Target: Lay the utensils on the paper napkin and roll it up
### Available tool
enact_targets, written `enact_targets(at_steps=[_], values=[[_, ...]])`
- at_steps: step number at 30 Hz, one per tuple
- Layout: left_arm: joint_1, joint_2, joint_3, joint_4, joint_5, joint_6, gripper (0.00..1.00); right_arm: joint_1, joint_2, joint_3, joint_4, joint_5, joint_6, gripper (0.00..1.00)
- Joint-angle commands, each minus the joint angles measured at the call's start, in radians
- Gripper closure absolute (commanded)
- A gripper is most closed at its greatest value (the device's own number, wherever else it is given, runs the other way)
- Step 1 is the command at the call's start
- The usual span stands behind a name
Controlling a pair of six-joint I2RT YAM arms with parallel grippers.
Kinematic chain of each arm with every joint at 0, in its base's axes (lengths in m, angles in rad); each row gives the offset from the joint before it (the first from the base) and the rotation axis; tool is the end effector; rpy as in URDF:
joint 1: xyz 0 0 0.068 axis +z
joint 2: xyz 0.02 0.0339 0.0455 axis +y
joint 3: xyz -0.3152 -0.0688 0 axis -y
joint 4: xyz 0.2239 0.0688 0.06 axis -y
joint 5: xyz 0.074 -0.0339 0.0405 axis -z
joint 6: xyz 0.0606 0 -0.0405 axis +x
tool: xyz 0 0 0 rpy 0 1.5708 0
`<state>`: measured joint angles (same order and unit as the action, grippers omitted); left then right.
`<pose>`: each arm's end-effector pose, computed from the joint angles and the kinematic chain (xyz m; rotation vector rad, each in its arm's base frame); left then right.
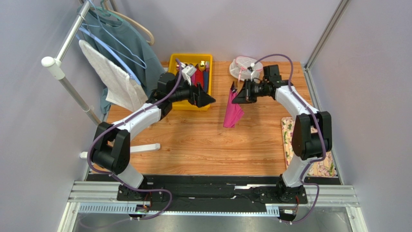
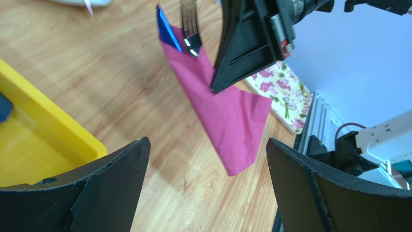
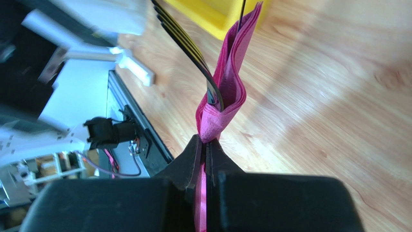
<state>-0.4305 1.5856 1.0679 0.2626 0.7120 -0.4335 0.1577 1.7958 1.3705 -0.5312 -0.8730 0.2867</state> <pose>0.3151 -0.1883 0.3397 0.5350 1.8728 -1.2377 0.3721 0.1062 0.2907 -0.2033 2.4613 1.2825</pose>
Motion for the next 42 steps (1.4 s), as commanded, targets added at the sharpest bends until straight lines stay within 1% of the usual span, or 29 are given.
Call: enact_targets(at_steps=[1, 4, 5, 7, 8, 10, 11, 13, 16, 21, 22, 23, 25, 26, 29, 36, 42], values=[[0.044, -0.038, 0.023, 0.197, 0.216, -0.080, 0.01, 0.022, -0.146, 0.137, -0.078, -0.139, -0.131, 1.00], [0.044, -0.072, 0.026, 0.283, 0.254, -0.097, 0.01, 0.043, -0.193, 0.168, -0.105, -0.172, -0.170, 1.00], [0.044, -0.075, 0.026, 0.341, 0.277, -0.135, 0.01, 0.051, -0.228, 0.171, -0.105, -0.178, -0.190, 1.00], [0.044, -0.084, 0.021, 0.401, 0.299, -0.175, 0.02, 0.074, -0.262, 0.174, -0.102, -0.182, -0.210, 1.00], [0.044, -0.088, 0.003, 0.482, 0.313, -0.223, 0.03, 0.085, -0.282, 0.176, -0.099, -0.181, -0.234, 1.00], [0.044, -0.095, -0.022, 0.581, 0.320, -0.304, 0.04, 0.115, -0.329, 0.183, -0.099, -0.172, -0.257, 1.00], [0.042, -0.095, -0.029, 0.634, 0.339, -0.313, 0.06, 0.124, -0.343, 0.183, -0.099, -0.166, -0.265, 1.00], [0.039, -0.090, -0.029, 0.659, 0.354, -0.352, 0.07, 0.154, -0.375, 0.190, -0.081, -0.144, -0.270, 1.00], [0.027, -0.095, -0.034, 0.693, 0.356, -0.373, 0.07, 0.184, -0.398, 0.213, -0.081, -0.126, -0.276, 1.00], [-0.008, -0.116, -0.029, 0.741, 0.376, -0.401, 0.07, 0.239, -0.432, 0.205, -0.063, -0.089, -0.281, 1.00], [-0.013, -0.119, -0.031, 0.742, 0.373, -0.409, 0.09, 0.247, -0.444, 0.202, -0.061, -0.084, -0.282, 1.00], [-0.013, -0.118, -0.031, 0.748, 0.363, -0.416, 0.16, 0.264, -0.450, 0.200, -0.062, -0.078, -0.291, 1.00], [-0.013, -0.116, -0.026, 0.763, 0.363, -0.444, 0.22, 0.278, -0.460, 0.194, -0.059, -0.060, -0.317, 1.00], [-0.016, -0.119, -0.023, 0.777, 0.363, -0.453, 0.27, 0.287, -0.467, 0.191, -0.052, -0.049, -0.320, 1.00], [-0.025, -0.119, -0.019, 0.802, 0.374, -0.491, 0.36, 0.299, -0.466, 0.196, -0.044, -0.037, -0.327, 1.00], [-0.031, -0.119, -0.008, 0.825, 0.365, -0.519, 0.43, 0.312, -0.480, 0.180, -0.024, -0.012, -0.351, 1.00], [-0.047, -0.101, 0.006, 0.839, 0.369, -0.548, 0.44, 0.321, -0.486, 0.171, -0.010, -0.006, -0.354, 1.00]])
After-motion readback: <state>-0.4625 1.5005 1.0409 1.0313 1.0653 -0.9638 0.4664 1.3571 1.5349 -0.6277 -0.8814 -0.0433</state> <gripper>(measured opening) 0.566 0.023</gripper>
